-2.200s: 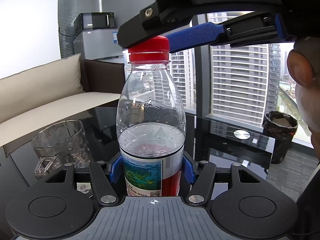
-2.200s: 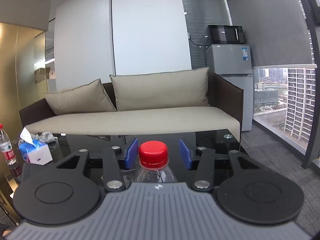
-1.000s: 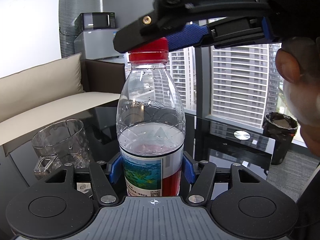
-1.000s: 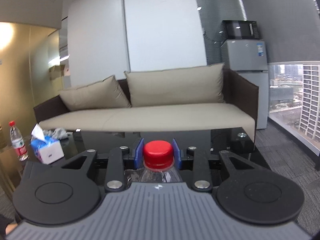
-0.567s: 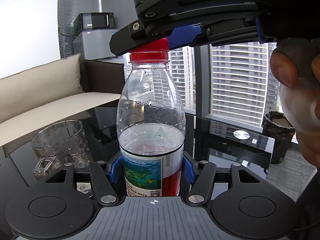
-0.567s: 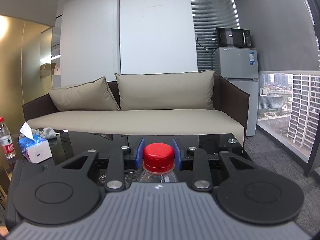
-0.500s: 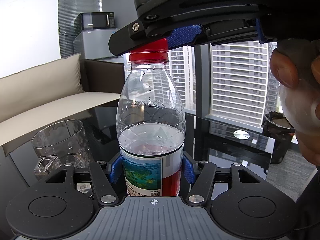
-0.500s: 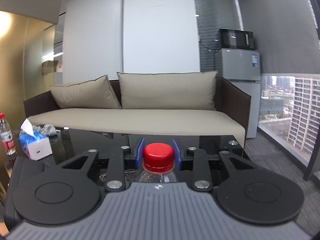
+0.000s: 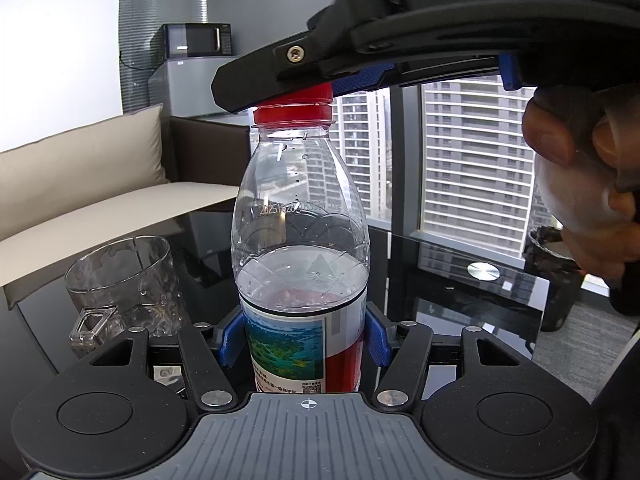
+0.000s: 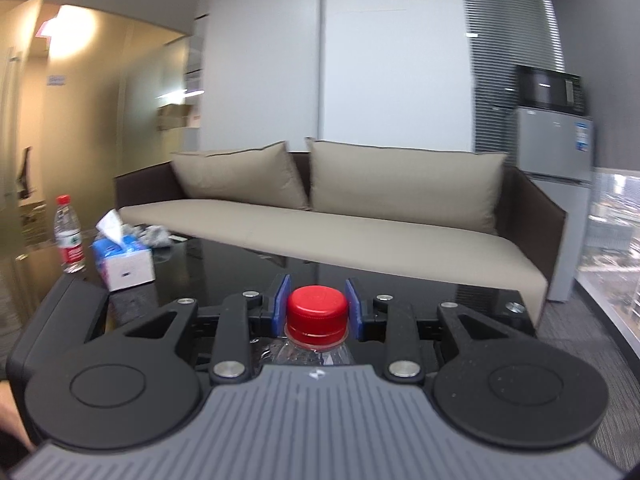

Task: Unscrew bottle cap and pour

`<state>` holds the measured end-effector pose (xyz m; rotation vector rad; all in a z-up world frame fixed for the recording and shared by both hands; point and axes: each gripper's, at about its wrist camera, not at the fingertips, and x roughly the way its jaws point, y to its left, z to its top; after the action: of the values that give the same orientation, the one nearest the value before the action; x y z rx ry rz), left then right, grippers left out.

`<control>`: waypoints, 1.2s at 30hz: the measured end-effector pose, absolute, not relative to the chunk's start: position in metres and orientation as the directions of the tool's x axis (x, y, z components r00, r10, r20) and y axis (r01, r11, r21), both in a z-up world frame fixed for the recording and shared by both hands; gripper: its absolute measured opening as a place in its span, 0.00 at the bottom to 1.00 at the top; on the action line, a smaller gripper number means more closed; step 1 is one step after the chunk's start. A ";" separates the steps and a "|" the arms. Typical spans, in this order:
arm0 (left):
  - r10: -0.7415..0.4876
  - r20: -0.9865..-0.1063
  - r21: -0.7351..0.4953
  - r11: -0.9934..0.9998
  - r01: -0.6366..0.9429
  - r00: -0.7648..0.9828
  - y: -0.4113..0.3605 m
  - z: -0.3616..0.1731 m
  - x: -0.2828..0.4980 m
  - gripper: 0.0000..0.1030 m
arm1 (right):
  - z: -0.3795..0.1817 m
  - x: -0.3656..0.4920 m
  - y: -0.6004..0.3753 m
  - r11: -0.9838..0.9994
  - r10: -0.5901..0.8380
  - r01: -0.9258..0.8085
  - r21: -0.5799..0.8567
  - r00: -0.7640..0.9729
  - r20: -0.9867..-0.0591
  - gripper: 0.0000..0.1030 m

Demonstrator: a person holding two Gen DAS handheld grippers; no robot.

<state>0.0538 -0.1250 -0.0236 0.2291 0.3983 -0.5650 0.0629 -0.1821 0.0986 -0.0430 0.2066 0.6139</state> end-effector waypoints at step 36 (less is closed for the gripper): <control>-0.470 -0.428 0.108 0.821 0.560 0.772 -0.127 -0.023 0.055 0.55 | 0.100 0.041 -0.159 0.928 0.373 -0.366 0.070 0.901 -0.220 0.32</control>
<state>0.0549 -0.1272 -0.0235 0.2360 0.3983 -0.5639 0.0407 -0.1594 0.0996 0.0275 0.2332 0.3823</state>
